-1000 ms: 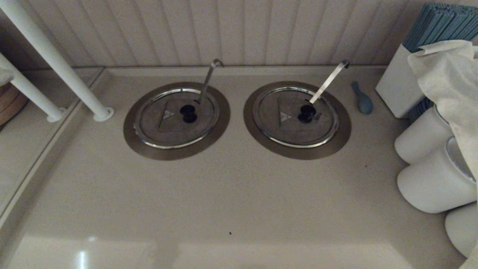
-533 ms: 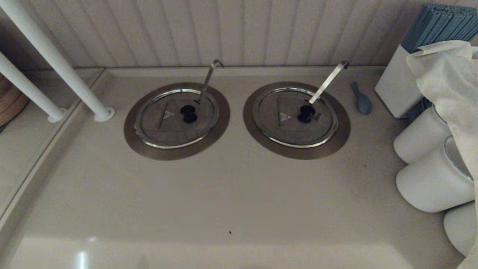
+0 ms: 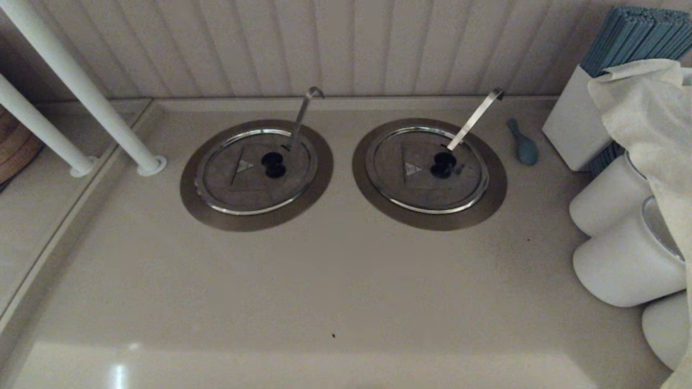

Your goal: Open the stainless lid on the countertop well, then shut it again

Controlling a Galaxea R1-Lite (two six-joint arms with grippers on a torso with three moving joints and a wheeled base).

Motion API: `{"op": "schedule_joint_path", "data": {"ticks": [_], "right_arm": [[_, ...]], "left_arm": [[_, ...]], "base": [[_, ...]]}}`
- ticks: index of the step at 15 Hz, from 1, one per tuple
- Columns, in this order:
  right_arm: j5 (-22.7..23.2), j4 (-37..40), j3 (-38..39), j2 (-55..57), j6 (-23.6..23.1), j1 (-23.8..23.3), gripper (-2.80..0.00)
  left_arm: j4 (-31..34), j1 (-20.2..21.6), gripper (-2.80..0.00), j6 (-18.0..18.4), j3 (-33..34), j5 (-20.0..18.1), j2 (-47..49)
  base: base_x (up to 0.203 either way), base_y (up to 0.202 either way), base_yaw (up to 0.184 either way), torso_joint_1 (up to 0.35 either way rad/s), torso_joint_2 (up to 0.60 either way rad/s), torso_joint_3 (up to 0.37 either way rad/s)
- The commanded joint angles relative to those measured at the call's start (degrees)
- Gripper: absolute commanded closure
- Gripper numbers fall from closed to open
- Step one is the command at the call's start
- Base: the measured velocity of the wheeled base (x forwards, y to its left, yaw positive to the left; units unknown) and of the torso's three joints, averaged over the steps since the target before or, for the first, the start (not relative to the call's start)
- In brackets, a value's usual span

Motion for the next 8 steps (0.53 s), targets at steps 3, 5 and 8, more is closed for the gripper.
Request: {"op": "schedule_joint_path", "data": {"ticks": [3, 5, 8], "right_arm": [[0.0, 0.0, 0.0, 0.0, 0.0, 0.0, -2.80], [0.0, 0.0, 0.0, 0.0, 0.0, 0.0, -2.80], [0.0, 0.0, 0.0, 0.0, 0.0, 0.1, -2.80]], "left_arm": [[-9.5, -0.3, 0.00, 3.2, 16.1, 12.0, -4.5], [-12.8, -0.4, 0.00, 1.2, 17.7, 13.6, -4.7], [-11.3, -0.4, 0.00, 0.2, 18.7, 5.6, -4.5]], "base": [[0.000, 0.000, 0.000, 0.000, 0.00, 0.000], [0.000, 0.000, 0.000, 0.000, 0.00, 0.000], [0.000, 0.000, 0.000, 0.000, 0.00, 0.000]]}}
